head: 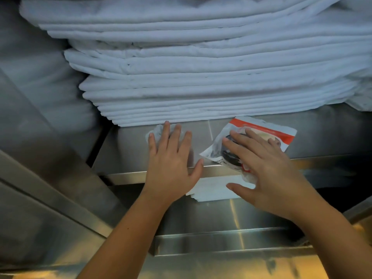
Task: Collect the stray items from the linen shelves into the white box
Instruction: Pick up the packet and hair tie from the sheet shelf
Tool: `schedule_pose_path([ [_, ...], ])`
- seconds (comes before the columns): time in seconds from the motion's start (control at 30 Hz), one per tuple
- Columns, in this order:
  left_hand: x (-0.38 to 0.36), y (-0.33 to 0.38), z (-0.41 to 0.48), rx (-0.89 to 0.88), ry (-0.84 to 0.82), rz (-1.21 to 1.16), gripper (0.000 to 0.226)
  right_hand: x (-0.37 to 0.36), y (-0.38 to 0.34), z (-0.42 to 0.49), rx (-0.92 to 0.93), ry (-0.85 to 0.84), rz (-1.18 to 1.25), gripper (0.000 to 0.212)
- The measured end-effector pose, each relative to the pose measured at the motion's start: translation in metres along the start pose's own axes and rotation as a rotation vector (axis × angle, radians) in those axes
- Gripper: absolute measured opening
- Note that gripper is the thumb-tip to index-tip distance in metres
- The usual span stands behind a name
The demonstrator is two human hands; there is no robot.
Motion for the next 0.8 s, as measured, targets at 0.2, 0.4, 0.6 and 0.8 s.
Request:
schedule_pose_path([
  [0.2, -0.02, -0.017, 0.005, 0.063, -0.116, 0.001, 0.074, -0.004, 0.01, 0.004, 0.06, -0.049, -0.072, 0.084],
  [0.4, -0.025, -0.011, -0.001, 0.023, -0.177, -0.034, 0.079, -0.013, -0.009, 0.008, 0.054, 0.035, -0.111, 0.079],
  [0.6, -0.008, 0.001, -0.02, -0.024, -0.138, -0.126, 0.072, -0.02, -0.021, 0.01, 0.026, 0.038, -0.122, 0.086],
  [0.8, 0.024, 0.003, -0.025, -0.164, 0.127, -0.11, 0.055, -0.005, -0.006, 0.007, 0.139, 0.121, -0.176, 0.083],
])
Point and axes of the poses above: each hand's wrist, its own z-axis towards the middle knuckle, its own x-axis out of the back of the hand, y = z × x, the point moved 8 cm from there along z, towards the middle knuckle, and after that the axes turned 2 degrees about y, right-handed, at the moved point
